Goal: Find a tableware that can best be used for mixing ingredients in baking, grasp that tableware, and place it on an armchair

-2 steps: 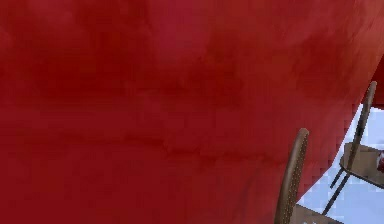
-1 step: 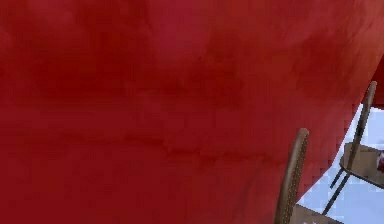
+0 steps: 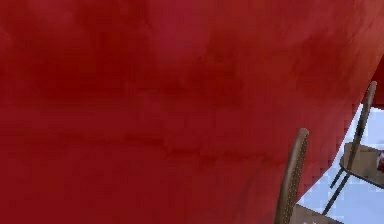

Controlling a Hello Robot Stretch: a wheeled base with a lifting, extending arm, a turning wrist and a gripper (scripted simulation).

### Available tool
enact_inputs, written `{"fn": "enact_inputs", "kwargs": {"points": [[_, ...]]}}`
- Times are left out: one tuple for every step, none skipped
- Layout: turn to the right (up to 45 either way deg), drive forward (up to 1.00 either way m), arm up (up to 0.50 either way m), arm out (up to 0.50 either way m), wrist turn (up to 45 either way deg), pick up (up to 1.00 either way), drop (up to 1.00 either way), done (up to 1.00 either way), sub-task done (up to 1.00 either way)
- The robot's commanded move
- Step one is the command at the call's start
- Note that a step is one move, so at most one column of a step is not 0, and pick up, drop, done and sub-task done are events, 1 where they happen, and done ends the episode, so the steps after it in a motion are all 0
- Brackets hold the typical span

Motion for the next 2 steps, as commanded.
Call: {"fn": "enact_inputs", "kwargs": {"points": [[0.0,0.0,0.0,0.0,45.0,0.0,0.0,0.0,0.0],[0.0,0.0,0.0,0.0,45.0,0.0,0.0,0.0,0.0]]}}
